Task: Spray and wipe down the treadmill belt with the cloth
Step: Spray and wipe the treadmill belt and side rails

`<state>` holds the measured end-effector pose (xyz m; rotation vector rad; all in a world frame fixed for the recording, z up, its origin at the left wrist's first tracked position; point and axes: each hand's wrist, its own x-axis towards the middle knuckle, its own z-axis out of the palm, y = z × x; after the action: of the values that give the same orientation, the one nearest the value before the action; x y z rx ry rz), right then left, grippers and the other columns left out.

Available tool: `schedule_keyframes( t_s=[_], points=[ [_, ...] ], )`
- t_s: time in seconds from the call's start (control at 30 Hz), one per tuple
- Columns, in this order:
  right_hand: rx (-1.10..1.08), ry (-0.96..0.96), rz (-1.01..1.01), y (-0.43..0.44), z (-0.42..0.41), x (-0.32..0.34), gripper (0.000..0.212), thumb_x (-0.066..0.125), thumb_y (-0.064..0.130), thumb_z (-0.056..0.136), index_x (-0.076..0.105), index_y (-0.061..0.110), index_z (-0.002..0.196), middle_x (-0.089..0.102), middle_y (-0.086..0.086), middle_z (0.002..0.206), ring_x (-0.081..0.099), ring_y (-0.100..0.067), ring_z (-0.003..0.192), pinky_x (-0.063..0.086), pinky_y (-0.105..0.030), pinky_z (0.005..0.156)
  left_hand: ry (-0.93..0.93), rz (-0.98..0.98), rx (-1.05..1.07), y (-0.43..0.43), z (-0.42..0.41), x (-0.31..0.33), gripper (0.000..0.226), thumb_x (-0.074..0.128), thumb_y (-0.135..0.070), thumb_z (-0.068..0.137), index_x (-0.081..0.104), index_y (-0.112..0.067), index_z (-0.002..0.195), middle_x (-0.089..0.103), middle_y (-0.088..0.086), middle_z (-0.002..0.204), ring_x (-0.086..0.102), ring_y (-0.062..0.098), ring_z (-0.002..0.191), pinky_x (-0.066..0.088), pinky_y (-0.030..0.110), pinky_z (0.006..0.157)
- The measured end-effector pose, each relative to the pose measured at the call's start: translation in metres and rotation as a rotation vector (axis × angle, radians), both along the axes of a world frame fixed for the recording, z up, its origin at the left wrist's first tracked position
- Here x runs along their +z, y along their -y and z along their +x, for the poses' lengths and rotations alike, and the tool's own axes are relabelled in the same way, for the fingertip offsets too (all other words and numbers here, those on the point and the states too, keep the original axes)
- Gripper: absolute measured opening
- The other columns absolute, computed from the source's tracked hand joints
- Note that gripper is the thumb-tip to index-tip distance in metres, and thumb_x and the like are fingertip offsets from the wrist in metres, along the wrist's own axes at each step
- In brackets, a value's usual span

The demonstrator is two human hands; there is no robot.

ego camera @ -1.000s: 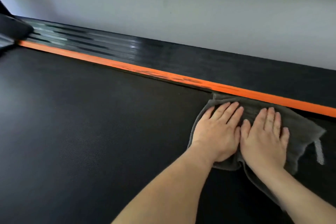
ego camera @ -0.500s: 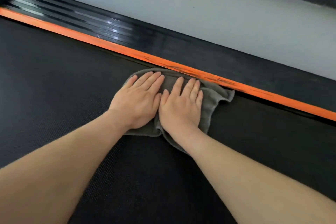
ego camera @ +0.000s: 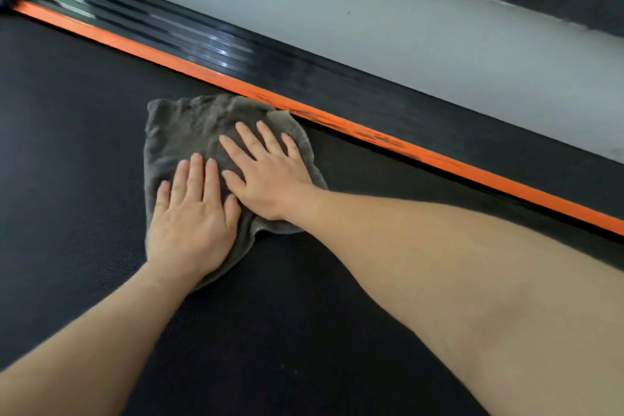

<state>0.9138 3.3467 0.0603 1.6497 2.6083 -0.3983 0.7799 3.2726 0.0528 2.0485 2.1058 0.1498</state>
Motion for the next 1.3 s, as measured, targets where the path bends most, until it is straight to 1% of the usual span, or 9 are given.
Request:
schedule_keyframes(
  t_s=[0.13,0.3,0.4,0.5,0.63,0.83,0.93,1.07,1.3],
  points=[
    [-0.059,0.048,-0.014,0.03,0.08,0.002,0.064,0.024,0.054,0.103,0.003,0.031,0.159,-0.007,0.003,0.167,-0.009,-0.017,0.153,-0.003,-0.043,0.123,0.007,-0.004,-0.067,0.021,0.076,-0.004,0.078,0.007,-0.05,0.094,0.018,-0.003,0.155,0.012,0.017,0.164,0.01,0.031,0.152,0.011,0.048,0.121],
    [-0.18,0.133,-0.019,0.081,0.206,0.005,0.074,0.003,0.059,0.094,0.003,0.024,0.16,-0.002,-0.001,0.168,-0.002,-0.019,0.154,0.0,-0.039,0.122,0.02,0.025,-0.256,0.045,0.191,-0.005,0.07,0.026,-0.045,0.096,0.039,0.001,0.148,0.033,0.022,0.155,0.03,0.035,0.146,0.02,0.048,0.117],
    [-0.315,0.143,-0.028,0.119,0.266,0.004,0.082,-0.006,0.059,0.088,0.004,0.02,0.16,0.001,-0.004,0.167,0.002,-0.02,0.154,0.001,-0.039,0.122,0.074,-0.034,-0.385,0.067,0.251,0.001,0.068,0.021,-0.044,0.099,0.027,-0.002,0.153,0.019,0.018,0.162,0.015,0.031,0.151,0.007,0.045,0.12],
    [-0.499,0.134,0.009,0.165,0.305,-0.001,0.078,0.006,0.056,0.094,0.015,0.013,0.159,0.012,-0.011,0.166,0.013,-0.026,0.152,0.012,-0.046,0.122,0.046,-0.081,-0.522,0.091,0.292,0.006,0.065,0.017,-0.041,0.103,0.01,-0.007,0.157,0.0,0.013,0.165,-0.004,0.026,0.153,-0.007,0.041,0.121],
    [-0.719,0.138,0.01,0.257,0.318,-0.007,0.072,0.02,0.049,0.097,0.026,0.005,0.154,0.026,-0.021,0.16,0.025,-0.037,0.147,0.026,-0.057,0.115,0.076,-0.16,-0.707,0.148,0.31,0.008,0.062,0.02,-0.041,0.105,0.008,-0.011,0.158,-0.003,0.007,0.166,-0.009,0.02,0.152,-0.013,0.037,0.12],
    [-0.781,0.164,-0.075,0.249,0.242,0.002,0.07,0.012,0.046,0.101,0.021,0.004,0.156,0.016,-0.021,0.163,0.014,-0.039,0.15,0.018,-0.059,0.118,0.076,-0.124,-0.702,0.138,0.241,0.011,0.059,0.022,-0.041,0.105,0.013,-0.017,0.158,0.006,0.0,0.166,-0.002,0.015,0.153,-0.008,0.035,0.12],
    [-0.628,0.1,-0.041,0.206,0.18,0.005,0.067,0.006,0.047,0.101,0.006,0.013,0.159,0.001,-0.01,0.167,-0.002,-0.028,0.153,0.004,-0.051,0.122,0.033,-0.089,-0.567,0.112,0.175,0.013,0.06,0.022,-0.044,0.104,0.017,-0.018,0.158,0.012,0.0,0.165,0.006,0.015,0.152,-0.003,0.035,0.12],
    [-0.395,0.024,0.018,0.141,0.063,0.004,0.072,0.001,0.051,0.096,0.009,0.018,0.159,0.004,-0.004,0.167,0.0,-0.023,0.154,-0.001,-0.049,0.121,-0.072,-0.047,-0.337,0.081,0.055,0.007,0.063,0.018,-0.046,0.102,0.02,-0.015,0.157,0.019,0.004,0.164,0.015,0.019,0.151,0.003,0.036,0.12],
    [0.015,-0.089,-0.003,0.069,-0.17,-0.002,0.057,0.014,0.044,0.106,0.006,0.026,0.159,-0.002,0.005,0.168,-0.008,-0.018,0.153,-0.007,-0.049,0.122,-0.08,-0.026,0.122,0.059,-0.161,0.007,0.072,0.01,-0.051,0.096,0.01,-0.017,0.159,0.007,0.001,0.166,0.004,0.018,0.153,0.005,0.04,0.123]
  ],
)
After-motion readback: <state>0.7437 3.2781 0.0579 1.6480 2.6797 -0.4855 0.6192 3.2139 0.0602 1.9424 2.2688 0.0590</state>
